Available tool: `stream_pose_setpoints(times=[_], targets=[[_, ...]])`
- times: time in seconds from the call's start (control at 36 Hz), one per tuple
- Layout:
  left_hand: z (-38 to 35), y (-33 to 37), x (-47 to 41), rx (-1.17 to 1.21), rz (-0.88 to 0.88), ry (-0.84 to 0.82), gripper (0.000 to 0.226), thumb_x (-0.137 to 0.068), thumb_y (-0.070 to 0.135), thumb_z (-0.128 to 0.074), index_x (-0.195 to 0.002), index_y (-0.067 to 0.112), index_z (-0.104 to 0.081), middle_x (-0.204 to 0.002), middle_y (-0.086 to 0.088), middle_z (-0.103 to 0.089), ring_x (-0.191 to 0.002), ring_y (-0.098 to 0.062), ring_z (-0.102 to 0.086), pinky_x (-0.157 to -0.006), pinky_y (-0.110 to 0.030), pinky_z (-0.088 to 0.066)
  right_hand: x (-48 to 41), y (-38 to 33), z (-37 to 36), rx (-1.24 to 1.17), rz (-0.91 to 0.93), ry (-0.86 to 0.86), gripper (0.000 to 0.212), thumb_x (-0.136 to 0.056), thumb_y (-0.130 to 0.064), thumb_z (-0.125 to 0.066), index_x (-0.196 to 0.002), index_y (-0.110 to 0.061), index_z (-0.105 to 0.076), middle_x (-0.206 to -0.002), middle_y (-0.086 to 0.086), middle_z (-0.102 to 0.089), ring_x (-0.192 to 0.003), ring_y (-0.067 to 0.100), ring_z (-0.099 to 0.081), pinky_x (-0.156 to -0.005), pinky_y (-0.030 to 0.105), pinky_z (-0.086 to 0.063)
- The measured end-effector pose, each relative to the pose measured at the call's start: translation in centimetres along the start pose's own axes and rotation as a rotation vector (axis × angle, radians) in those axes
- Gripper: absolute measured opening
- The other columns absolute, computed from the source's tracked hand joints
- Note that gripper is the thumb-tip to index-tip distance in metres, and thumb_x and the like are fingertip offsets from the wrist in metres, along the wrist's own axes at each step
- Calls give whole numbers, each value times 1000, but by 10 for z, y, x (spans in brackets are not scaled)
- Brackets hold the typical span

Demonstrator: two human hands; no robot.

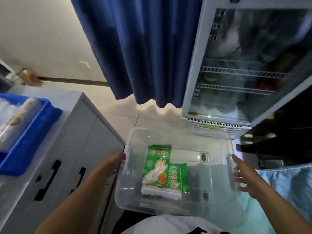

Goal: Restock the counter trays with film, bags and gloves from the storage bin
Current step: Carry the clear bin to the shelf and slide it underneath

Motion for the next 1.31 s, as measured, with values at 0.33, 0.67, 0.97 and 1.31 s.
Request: stream_pose_setpoints(times=[0.33, 0.67, 0.97, 1.31], targets=[[54, 201, -99, -191, -183, -23, 36, -82, 23, -65, -107, -2, -62, -99, -20, -61, -72, -31, -57, -67, -37, -53, 23, -111, -87, -146, 25, 159, 62, -86, -64, -56, -131, -23, -50, -96, 9, -55, -81, 23, -54, -73, 39, -46], [143, 370, -163, -261, -183, -21, 29, -83, 21, -63, -107, 5, -59, -103, -15, -58, -82, -31, -56, -79, -39, -44, 10, -269, -173, -223, 181, 54, 30, -88, -52, -61, -91, -23, -65, -53, -5, -65, -56, 15, -60, -59, 30, -45], [254, 465, -216, -186, -3, 123, 18, -89, 19, -55, -103, 9, -50, -97, -10, -50, -82, -26, -50, -72, -32, -39, -89, -438, -294, -113, 202, -195, 44, -87, -50, -64, -121, -22, -64, -110, 8, -73, -96, 28, -69, -74, 37, -54], [420, 439, -219, 167, 195, 489, 27, -84, 22, -57, -109, 13, -52, -102, -10, -55, -87, -31, -57, -81, -38, -41, -126, -624, -503, 265, 305, -493, 62, -69, -47, -68, -124, -19, -62, -116, 11, -70, -104, 35, -67, -95, 53, -53]])
Point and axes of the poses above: each hand's wrist, its own x-axis away from the middle knuckle, its own z-axis out of the back of the hand, y = z × x, the point moved 3 cm from there along -x, towards the middle knuckle
